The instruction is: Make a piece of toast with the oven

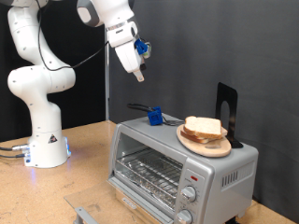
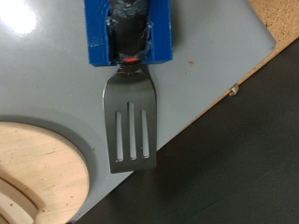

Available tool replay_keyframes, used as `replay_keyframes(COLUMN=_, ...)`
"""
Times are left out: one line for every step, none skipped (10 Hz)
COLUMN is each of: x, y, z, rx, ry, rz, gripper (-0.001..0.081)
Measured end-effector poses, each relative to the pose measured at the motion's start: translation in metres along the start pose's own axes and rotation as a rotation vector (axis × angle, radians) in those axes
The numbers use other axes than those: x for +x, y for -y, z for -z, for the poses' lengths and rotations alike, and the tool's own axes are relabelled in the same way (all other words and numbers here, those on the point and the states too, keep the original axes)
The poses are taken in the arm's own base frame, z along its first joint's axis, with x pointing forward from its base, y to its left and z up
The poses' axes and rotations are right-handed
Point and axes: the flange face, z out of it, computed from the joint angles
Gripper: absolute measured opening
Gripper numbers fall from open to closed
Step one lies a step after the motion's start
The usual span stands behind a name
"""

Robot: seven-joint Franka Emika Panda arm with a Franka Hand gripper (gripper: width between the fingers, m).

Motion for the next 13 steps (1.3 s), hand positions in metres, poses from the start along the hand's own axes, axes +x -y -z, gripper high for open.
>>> replay_keyframes(x=0.001, y=-0.003, z=-0.002, rx=-0.016, ry=-0.018, rz=0.003, gripper=0.0808)
replay_keyframes(x=0.002, y=-0.006, z=-0.009, rx=-0.046, ry=-0.032, rz=0.004, gripper=0.0808)
replay_keyframes(x=0.002, y=-0.009, z=-0.021, rx=-0.074, ry=-0.037, rz=0.007, gripper=0.0808)
replay_keyframes(x=0.001, y=-0.009, z=-0.034, rx=-0.087, ry=-0.039, rz=0.011, gripper=0.0808)
replay_keyframes(x=0.001, y=-0.007, z=-0.044, rx=-0.082, ry=-0.051, rz=0.007, gripper=0.0808)
replay_keyframes(x=0.001, y=-0.004, z=-0.054, rx=-0.071, ry=-0.055, rz=0.003, gripper=0.0808)
replay_keyframes(x=0.0, y=-0.001, z=-0.063, rx=-0.068, ry=-0.055, rz=0.004, gripper=0.0808)
replay_keyframes(x=-0.001, y=0.003, z=-0.07, rx=-0.073, ry=-0.05, rz=0.008, gripper=0.0808)
replay_keyframes(x=-0.002, y=0.005, z=-0.075, rx=-0.079, ry=-0.055, rz=0.009, gripper=0.0808)
replay_keyframes(x=-0.004, y=0.007, z=-0.081, rx=-0.085, ry=-0.054, rz=0.004, gripper=0.0808)
replay_keyframes(x=-0.005, y=0.009, z=-0.087, rx=-0.09, ry=-0.049, rz=0.002, gripper=0.0808)
replay_keyframes(x=-0.005, y=0.011, z=-0.093, rx=-0.094, ry=-0.046, rz=0.003, gripper=0.0808)
replay_keyframes(x=-0.006, y=0.012, z=-0.099, rx=-0.099, ry=-0.041, rz=0.006, gripper=0.0808)
